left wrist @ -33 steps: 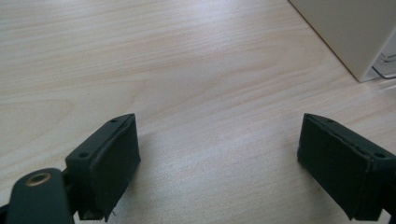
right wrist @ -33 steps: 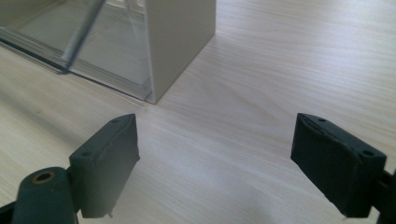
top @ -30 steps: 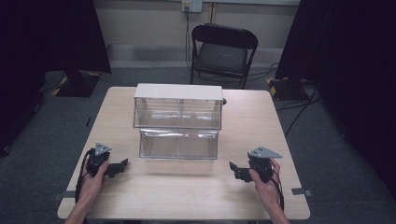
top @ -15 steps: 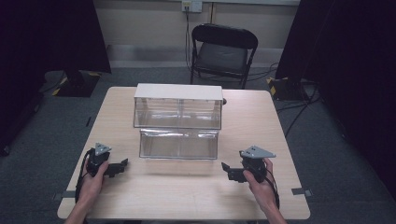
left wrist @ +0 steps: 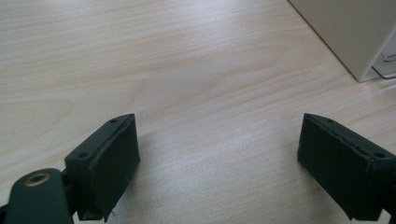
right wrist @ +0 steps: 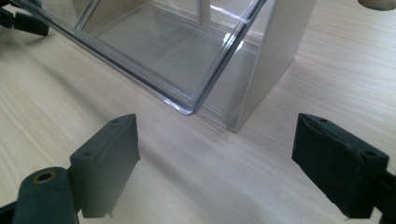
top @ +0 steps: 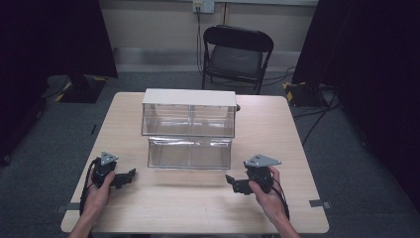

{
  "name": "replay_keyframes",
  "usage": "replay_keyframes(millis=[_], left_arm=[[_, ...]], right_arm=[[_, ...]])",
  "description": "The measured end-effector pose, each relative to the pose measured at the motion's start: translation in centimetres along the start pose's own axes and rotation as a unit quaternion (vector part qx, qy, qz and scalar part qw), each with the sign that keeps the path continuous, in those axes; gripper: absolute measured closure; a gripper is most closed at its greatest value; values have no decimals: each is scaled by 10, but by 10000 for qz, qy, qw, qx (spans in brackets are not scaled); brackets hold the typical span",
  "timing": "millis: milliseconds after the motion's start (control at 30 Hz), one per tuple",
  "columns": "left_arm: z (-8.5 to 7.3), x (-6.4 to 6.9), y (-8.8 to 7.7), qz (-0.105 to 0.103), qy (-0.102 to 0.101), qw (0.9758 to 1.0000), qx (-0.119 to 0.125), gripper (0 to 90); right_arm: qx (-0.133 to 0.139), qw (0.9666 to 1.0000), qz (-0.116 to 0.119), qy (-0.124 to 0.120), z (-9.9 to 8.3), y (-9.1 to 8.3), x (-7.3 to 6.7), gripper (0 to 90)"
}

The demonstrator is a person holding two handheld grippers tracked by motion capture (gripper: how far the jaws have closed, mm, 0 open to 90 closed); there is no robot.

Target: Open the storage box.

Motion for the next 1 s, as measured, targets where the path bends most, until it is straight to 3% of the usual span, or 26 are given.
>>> replay_keyframes(millis=[500, 567, 633, 700, 1000], left_arm=[[0, 0, 0, -13, -11, 10000, 4, 121], [0, 0, 0, -12, -14, 10000, 5, 121], [0, 0, 0, -12, -12, 10000, 5, 122], [0, 0, 0, -13, -12, 10000, 3, 121], [0, 0, 0, -13, -11, 10000, 3, 121]], right_arm=[[-102, 9999, 94, 93, 14, 31, -7, 133], [-96, 9995, 218, 184, 13, 36, -10, 125], [-145, 9995, 264, 119, 11, 42, -14, 111], [-185, 9997, 169, 28, 9, 46, -16, 161], [-195, 9998, 13, 37, 6, 55, -13, 140]])
Point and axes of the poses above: each handheld gripper's, and its own axes: y roughly forward along the jaws, z roughly out of its top, x roughly to its right, the point moved 6 cm from there along y, roughly forward along the jaws, and after that the axes turned 7 degrees about y, right-handed, at the moved point
